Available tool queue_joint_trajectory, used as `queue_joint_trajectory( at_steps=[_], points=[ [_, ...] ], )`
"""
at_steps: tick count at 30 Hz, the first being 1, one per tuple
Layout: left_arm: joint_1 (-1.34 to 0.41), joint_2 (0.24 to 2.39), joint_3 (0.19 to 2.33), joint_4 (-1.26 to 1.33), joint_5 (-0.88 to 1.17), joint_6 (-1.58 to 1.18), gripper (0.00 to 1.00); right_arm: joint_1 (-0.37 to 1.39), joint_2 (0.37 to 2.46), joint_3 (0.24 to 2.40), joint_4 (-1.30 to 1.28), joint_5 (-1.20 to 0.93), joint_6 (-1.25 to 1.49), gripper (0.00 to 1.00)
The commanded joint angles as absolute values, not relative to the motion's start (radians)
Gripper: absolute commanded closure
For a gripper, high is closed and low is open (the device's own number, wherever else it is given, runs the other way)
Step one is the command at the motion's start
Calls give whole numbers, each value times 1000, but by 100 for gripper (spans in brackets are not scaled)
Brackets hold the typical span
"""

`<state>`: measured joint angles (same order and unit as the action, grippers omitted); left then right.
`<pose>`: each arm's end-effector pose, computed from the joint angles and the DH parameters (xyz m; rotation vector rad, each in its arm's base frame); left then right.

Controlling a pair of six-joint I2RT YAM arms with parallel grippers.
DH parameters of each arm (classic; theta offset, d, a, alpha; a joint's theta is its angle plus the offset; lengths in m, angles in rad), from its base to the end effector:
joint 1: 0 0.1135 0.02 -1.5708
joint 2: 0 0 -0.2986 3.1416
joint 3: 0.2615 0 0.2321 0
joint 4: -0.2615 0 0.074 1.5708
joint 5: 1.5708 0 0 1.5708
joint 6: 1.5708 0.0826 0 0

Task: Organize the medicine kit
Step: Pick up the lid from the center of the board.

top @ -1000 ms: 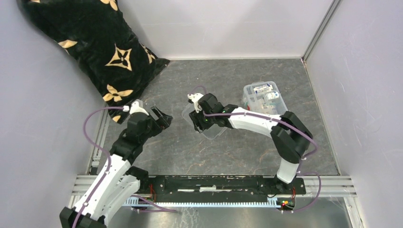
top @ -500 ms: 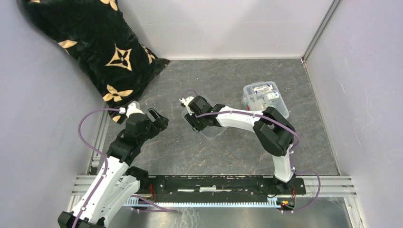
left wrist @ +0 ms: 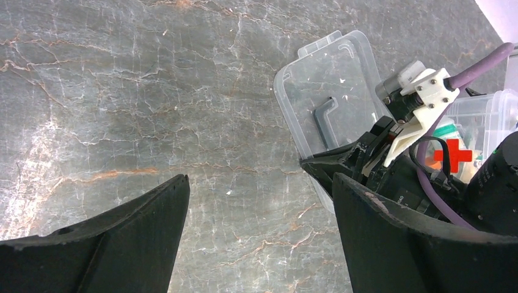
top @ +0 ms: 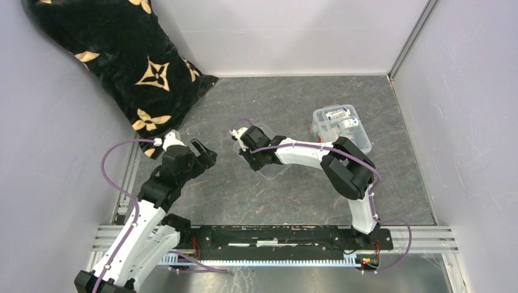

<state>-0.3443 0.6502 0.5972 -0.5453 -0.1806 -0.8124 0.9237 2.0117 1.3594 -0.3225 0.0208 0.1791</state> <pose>0.1346 -0.0325 0.2549 -0.6108 2.1094 -0.4675 0.2726 0.3579 0.1655 -0.9364 2.4207 0.3946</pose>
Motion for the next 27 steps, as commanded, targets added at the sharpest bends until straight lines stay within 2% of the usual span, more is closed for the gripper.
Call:
queue_joint_trajectory(
  at_steps=[1,3,9,18,27],
  points=[
    [-347,652,616,-541,-182,-808,8,931,2008,1372,-321,24,195,91],
    [-346,648,620,-541,-180,-809,8,930,1997,1367,-321,16,206,100],
    [-346,645,640,-519,-138,-802,6,891,1903,1322,-281,-103,256,100],
    [-346,671,605,-368,58,-770,5,746,1631,1082,-59,-409,435,100],
    [-347,649,521,-180,201,-814,6,670,1493,1036,-15,-550,533,100]
  ],
)
